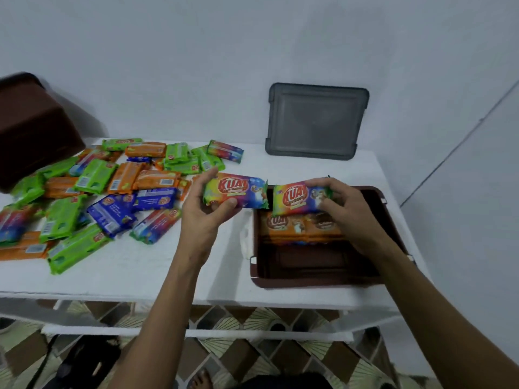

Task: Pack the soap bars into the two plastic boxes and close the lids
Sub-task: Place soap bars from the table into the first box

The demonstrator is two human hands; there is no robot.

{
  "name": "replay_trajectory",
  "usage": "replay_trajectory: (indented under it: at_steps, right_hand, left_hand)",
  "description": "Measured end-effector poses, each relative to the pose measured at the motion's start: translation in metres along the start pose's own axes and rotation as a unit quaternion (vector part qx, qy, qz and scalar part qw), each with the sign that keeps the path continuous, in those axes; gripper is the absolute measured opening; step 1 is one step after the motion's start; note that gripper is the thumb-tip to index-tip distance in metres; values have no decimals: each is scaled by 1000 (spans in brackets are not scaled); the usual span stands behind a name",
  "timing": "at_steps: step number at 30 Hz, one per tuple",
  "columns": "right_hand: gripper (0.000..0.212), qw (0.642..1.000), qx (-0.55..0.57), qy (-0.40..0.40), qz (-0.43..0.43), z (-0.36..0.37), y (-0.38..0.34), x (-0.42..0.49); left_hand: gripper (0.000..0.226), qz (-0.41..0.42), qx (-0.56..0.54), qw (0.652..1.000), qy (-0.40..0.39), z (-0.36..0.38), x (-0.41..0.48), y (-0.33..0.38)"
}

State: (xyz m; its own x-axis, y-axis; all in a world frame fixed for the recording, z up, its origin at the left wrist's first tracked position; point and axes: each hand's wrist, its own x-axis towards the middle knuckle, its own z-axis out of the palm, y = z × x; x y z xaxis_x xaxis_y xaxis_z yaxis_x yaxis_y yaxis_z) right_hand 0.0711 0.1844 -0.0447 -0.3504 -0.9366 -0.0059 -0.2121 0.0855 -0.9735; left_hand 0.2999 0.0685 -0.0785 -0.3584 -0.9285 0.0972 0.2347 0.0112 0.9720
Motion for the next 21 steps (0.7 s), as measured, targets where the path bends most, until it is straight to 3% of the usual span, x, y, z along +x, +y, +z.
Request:
replay_trajectory:
  at_steps: [8, 10, 12, 16, 18, 21]
  right_hand:
    - [30, 991, 0, -99, 94, 1, 57, 27]
    - [30, 984, -130, -95, 78, 4, 67, 33]
    - [29, 955, -278, -94, 53, 3, 70, 36]
    - [29, 925, -370, -85, 2, 0, 66, 31]
    - [30, 938, -342, -35, -41, -4, 59, 29]
    - [32, 998, -56, -29, -15, -10, 37, 23]
  left_hand:
    - [54, -34, -23, 999, 28, 38, -6, -35]
    - [54, -31, -20, 999, 31, 40, -7, -39]
    - [54, -36, -14, 999, 29, 40, -5, -39]
    - [55, -35, 12, 999, 17, 44, -1, -35]
    - [54, -40, 8, 999, 9, 48, 0, -33]
    - [54, -50, 7, 999, -19, 59, 2, -31]
